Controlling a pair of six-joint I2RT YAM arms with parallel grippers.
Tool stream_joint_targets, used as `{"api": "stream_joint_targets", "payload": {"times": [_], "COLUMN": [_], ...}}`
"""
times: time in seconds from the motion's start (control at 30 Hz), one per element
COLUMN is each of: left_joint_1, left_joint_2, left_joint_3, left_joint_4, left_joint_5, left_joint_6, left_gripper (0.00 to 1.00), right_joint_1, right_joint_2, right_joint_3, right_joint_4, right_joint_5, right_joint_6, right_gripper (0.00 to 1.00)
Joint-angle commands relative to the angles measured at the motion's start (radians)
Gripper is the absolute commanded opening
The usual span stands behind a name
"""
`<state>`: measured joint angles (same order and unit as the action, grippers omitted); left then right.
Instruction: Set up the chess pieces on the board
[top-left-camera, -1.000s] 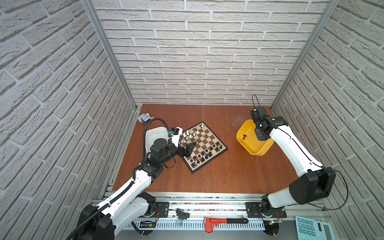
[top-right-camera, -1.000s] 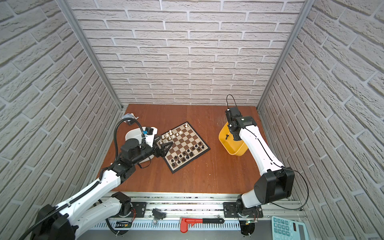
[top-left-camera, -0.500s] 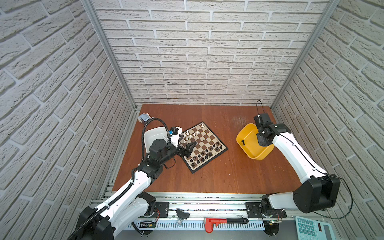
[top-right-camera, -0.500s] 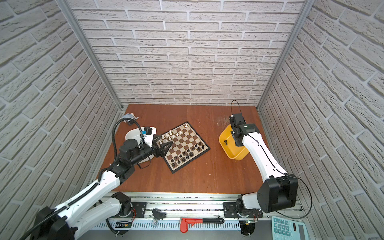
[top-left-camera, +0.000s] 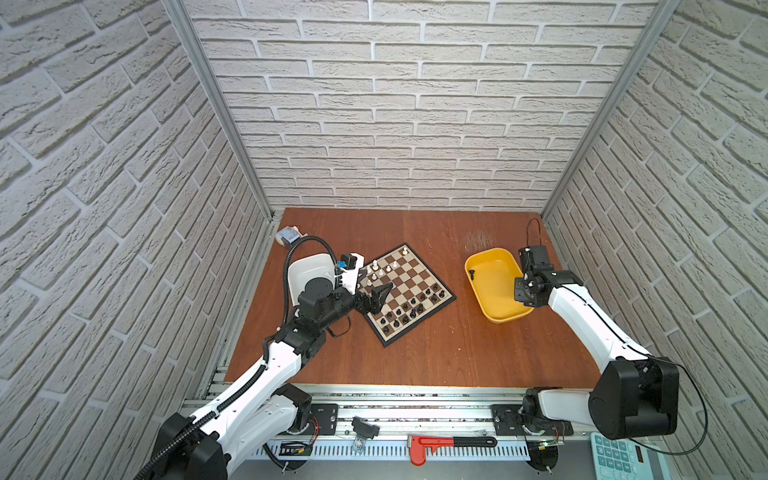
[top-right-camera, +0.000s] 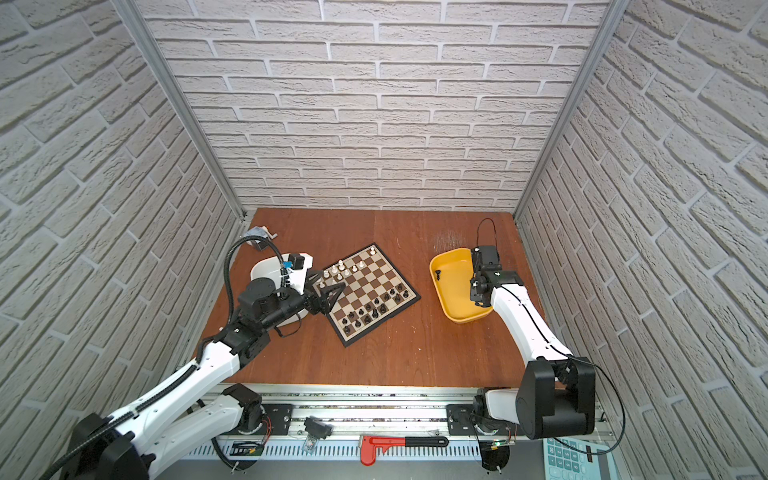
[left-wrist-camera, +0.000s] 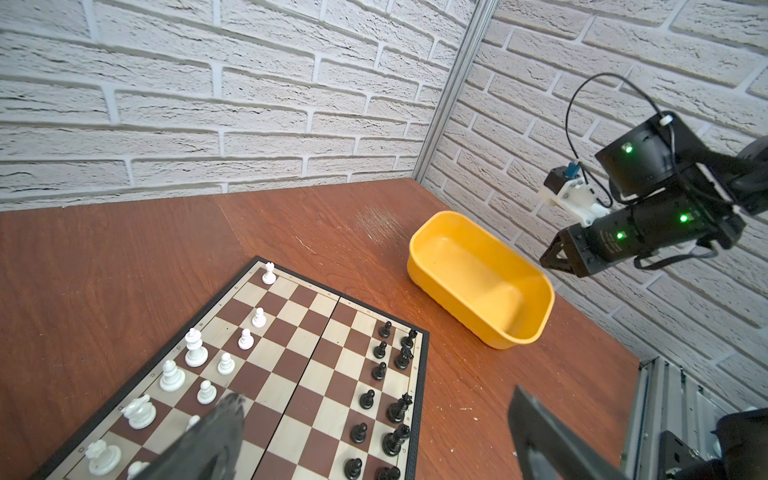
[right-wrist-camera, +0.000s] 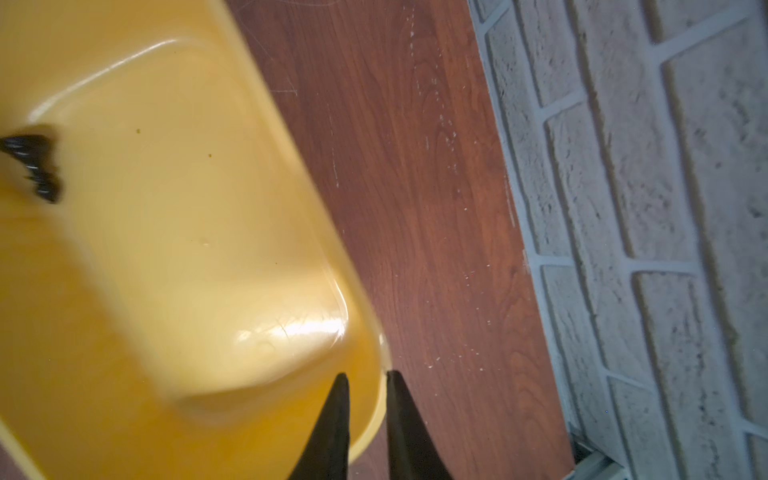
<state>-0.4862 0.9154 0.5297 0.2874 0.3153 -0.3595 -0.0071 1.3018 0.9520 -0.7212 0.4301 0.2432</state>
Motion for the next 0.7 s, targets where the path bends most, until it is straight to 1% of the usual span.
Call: {"api": "stream_joint_targets", "payload": {"times": [0.0,0.07,0.13,0.17,0.23,0.3,0.33,0.4,0.5,0.6,0.67], "left_joint_1": [0.004,0.005,0.005,0.007,0.007,0.007,0.008,0.008,0.009,0.009,0.008], "left_joint_2": [-0.001,0.002,0.001,0.002,0.002,0.005,0.007,0.015,0.023,0.018,0.013], "left_joint_3": [-0.008,-0.008,-0.007,-0.007,-0.009,-0.01,-0.008,-0.008,-0.009,-0.015,-0.017], "left_joint_4": [0.05,0.05,0.049,0.051,0.05,0.049,0.05,0.046,0.04,0.034,0.022], "left_joint_5": [-0.001,-0.001,-0.003,-0.004,-0.006,-0.006,-0.007,-0.013,-0.026,-0.047,-0.067], "left_joint_6": [0.013,0.014,0.015,0.016,0.015,0.017,0.016,0.019,0.022,0.028,0.03], "left_gripper": [0.99,0.99,0.98,0.98,0.99,0.98,0.98,0.98,0.98,0.98,0.98], "right_joint_1": [-0.007,-0.009,-0.019,-0.019,-0.019,-0.019,-0.019,-0.02,-0.019,-0.013,-0.003], "right_joint_2": [-0.047,-0.053,-0.036,-0.03,-0.03,-0.027,-0.012,0.051,0.182,0.272,0.288], "right_joint_3": [-0.056,-0.086,-0.088,-0.086,-0.068,-0.038,-0.015,0.031,0.067,0.049,0.017], "right_joint_4": [0.079,0.109,0.107,0.111,0.13,0.181,0.185,0.186,0.19,0.235,0.265], "right_joint_5": [-0.059,-0.094,-0.088,-0.103,-0.116,-0.186,-0.183,-0.165,-0.209,-0.282,-0.3], "right_joint_6": [0.115,0.127,0.137,0.132,0.119,0.069,0.06,0.051,0.053,0.061,0.076], "right_gripper": [0.23,0.23,0.21,0.21,0.24,0.29,0.31,0.35,0.36,0.35,0.35]}}
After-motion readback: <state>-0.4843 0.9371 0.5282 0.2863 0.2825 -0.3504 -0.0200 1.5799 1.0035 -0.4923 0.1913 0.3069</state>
